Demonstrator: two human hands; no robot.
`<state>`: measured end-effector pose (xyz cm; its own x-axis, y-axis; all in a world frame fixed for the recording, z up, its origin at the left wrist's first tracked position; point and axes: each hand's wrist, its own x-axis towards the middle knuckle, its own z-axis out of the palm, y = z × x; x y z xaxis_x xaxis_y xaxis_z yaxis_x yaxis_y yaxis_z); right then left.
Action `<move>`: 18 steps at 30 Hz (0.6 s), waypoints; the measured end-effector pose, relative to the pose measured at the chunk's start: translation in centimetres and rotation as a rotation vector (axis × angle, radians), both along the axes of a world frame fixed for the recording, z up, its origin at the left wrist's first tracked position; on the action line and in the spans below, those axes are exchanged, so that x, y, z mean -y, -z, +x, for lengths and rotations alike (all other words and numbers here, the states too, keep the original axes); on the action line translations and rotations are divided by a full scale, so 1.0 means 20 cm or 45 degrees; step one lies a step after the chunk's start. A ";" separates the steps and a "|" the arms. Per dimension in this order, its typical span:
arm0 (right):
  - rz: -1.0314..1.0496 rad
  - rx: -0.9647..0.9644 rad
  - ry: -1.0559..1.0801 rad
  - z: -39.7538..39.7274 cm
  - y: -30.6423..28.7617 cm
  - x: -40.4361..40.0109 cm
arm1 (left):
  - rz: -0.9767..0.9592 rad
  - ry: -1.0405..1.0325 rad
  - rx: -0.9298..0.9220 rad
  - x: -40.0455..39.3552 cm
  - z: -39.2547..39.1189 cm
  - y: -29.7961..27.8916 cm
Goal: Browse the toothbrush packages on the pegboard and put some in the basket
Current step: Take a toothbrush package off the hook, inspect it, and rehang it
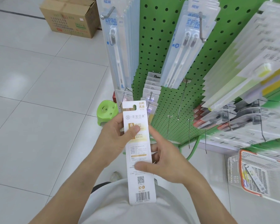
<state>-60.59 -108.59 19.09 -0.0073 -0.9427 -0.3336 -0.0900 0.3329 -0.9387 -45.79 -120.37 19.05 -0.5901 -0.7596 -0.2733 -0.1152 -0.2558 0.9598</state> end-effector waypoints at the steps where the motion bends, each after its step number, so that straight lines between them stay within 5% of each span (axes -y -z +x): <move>1: 0.000 0.039 0.011 0.00 0.01 0.00 | 0.012 0.047 0.007 0.00 0.00 0.00; 18: 0.050 0.081 -0.101 -0.02 0.03 -0.08 | 0.030 0.191 -0.079 -0.10 0.04 0.01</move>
